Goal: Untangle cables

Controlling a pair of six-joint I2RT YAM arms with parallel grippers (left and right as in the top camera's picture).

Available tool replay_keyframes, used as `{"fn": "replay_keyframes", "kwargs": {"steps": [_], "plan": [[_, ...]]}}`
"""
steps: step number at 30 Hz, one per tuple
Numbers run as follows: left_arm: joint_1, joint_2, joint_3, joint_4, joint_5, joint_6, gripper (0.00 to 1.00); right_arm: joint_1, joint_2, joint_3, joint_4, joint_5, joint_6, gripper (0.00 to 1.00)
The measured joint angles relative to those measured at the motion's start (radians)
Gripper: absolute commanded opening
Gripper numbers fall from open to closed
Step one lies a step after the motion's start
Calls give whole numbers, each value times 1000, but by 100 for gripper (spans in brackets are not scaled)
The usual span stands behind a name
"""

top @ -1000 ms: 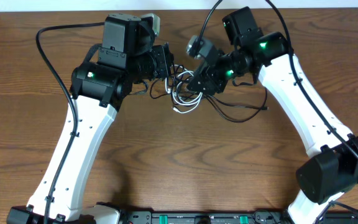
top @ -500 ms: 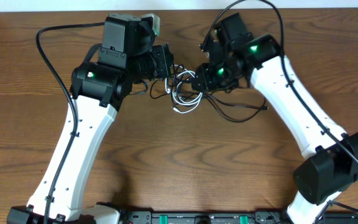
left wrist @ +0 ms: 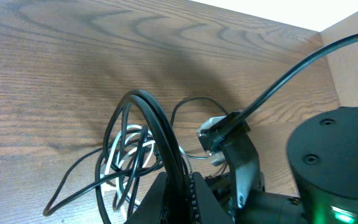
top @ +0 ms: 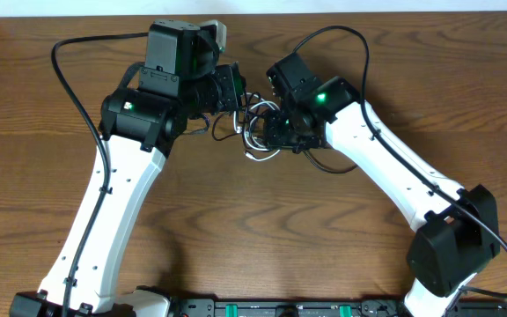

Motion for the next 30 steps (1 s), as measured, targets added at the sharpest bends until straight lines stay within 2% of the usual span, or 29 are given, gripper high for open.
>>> {"fn": "replay_keyframes", "kwargs": {"steps": [4,10,20,30], "plan": [[0,0,0,-1,0,0,8,0,0,-16,14,7,9,14],[0,0,0,-2,-6,0,8,-11,0,-16,9,-6,-32,1],[0,0,-37,-2,-57,0,8,-96,-2,-16,-81,-65,-171,1],[0,20,-62,-19,-109,0,8,-196,-63,-16,-139,-158,-546,1]]}}
